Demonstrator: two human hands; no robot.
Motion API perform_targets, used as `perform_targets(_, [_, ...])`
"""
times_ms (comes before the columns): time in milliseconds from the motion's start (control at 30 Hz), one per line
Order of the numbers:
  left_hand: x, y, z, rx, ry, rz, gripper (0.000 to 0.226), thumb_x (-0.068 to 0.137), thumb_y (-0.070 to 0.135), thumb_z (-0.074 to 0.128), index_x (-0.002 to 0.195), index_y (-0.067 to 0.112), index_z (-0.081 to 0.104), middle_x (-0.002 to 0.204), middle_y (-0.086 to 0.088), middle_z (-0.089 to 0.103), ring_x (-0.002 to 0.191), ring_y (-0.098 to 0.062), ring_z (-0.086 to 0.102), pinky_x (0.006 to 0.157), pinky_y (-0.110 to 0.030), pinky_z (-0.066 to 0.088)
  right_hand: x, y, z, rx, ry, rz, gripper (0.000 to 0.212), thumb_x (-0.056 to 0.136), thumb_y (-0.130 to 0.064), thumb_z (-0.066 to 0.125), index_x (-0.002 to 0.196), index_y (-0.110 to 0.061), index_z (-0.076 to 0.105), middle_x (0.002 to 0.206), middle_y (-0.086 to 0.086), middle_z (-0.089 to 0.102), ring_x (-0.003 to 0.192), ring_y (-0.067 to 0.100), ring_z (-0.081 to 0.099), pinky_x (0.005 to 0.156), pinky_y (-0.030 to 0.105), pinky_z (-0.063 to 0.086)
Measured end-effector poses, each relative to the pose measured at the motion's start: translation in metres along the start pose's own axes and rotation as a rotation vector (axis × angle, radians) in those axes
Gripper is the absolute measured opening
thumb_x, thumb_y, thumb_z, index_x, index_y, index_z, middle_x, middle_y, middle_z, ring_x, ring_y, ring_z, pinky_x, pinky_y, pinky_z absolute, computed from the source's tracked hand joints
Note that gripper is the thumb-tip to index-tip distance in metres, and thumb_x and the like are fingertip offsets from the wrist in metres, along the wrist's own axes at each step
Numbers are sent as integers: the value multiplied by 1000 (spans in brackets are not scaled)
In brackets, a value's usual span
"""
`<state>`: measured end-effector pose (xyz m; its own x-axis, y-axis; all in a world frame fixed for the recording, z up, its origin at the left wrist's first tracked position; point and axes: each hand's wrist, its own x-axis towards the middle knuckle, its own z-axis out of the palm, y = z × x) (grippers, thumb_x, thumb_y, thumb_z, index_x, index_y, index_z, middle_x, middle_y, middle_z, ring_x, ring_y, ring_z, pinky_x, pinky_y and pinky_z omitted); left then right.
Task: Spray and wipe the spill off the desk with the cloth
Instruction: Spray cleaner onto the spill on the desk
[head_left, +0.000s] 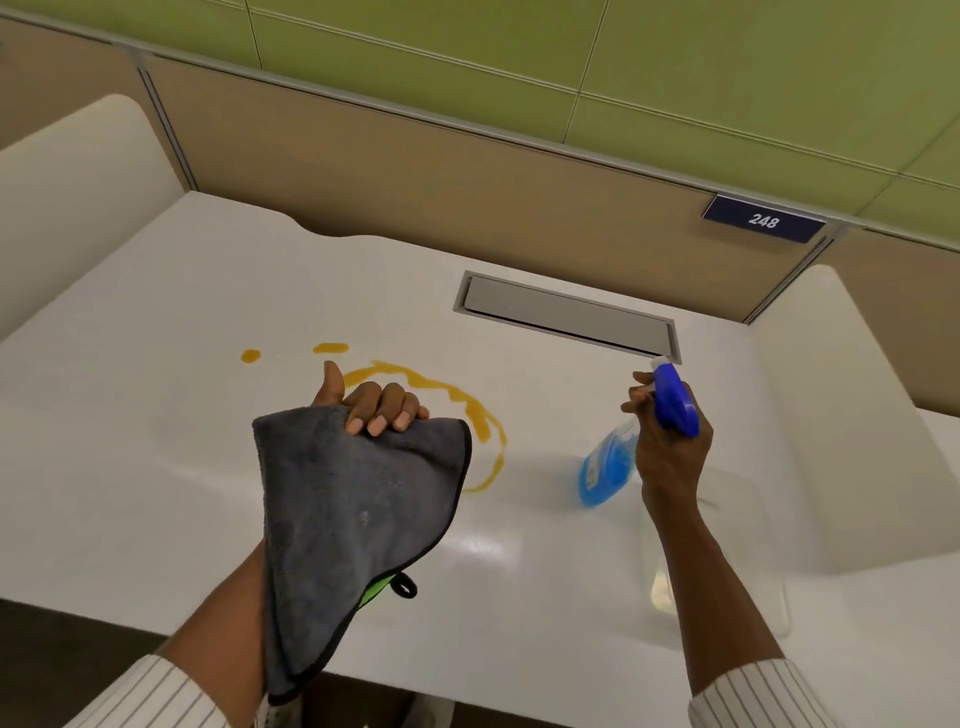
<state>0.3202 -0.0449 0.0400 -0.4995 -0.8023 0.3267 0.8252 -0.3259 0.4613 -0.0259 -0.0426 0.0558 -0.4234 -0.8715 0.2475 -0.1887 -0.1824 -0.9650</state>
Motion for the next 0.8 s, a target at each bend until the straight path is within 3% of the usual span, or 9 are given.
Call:
perform_targets(133, [-5, -4, -1, -18, -10, -12, 84, 107, 61, 24, 70, 6, 75, 79, -10, 71, 89, -29, 64, 109, -43, 42, 9, 6, 1, 17, 41, 31, 40, 101, -4, 64, 107, -44, 73, 105, -13, 78, 85, 13, 73, 92, 36, 61])
perform_targets(267, [-7, -5, 1, 39, 25, 8, 72, 106, 59, 39, 69, 10, 76, 78, -6, 71, 87, -26, 65, 107, -41, 45, 15, 8, 3, 24, 37, 37, 42, 101, -10, 66, 104, -51, 74, 104, -15, 78, 89, 14, 73, 97, 43, 60])
perform_targets(433, [-6, -6, 4, 24, 31, 14, 71, 105, 59, 42, 67, 8, 75, 77, -8, 70, 86, -27, 65, 107, -42, 45, 16, 13, 12, 54, 23, 70, 28, 99, -8, 68, 105, -36, 71, 102, -16, 79, 99, 32, 72, 105, 55, 57])
perform_targets(533, [-6, -6, 6, 22, 33, 20, 70, 105, 58, 45, 65, 8, 74, 75, -8, 69, 84, -27, 65, 106, -42, 46, 15, 15, 15, 57, 50, 104, 26, 98, -12, 72, 104, -37, 72, 115, 0, 78, 111, 40, 72, 108, 55, 54])
perform_targets(600, [-8, -5, 8, 40, 43, 24, 69, 104, 59, 47, 63, 10, 74, 73, -6, 69, 82, -26, 66, 104, -41, 47, 14, 18, 15, 29, 57, 128, 25, 96, -15, 74, 107, -37, 69, 118, 4, 77, 113, 31, 73, 110, 51, 54])
perform_targets(667, [-10, -4, 11, 55, 76, 34, 68, 102, 60, 49, 60, 12, 74, 70, -4, 69, 80, -23, 66, 103, -39, 49, 9, 22, 14, -7, 57, 158, 23, 93, -23, 77, 111, -34, 68, 110, -9, 77, 110, 20, 74, 110, 45, 54])
perform_targets(733, [-13, -4, 14, 79, 131, 52, 67, 99, 62, 52, 56, 16, 72, 66, -1, 68, 76, -21, 66, 100, -37, 52, -2, 24, 13, -92, 81, 186, 38, 84, -44, 79, 116, -28, 67, 104, -14, 75, 108, 17, 72, 109, 45, 55])
perform_targets(800, [-16, -4, 19, 98, 190, 63, 66, 97, 64, 55, 52, 18, 71, 62, 2, 66, 72, -19, 65, 97, -36, 53, -19, 25, 10, -178, 114, 210, 55, 78, -55, 77, 121, -21, 66, 110, -4, 75, 111, 17, 69, 109, 48, 54])
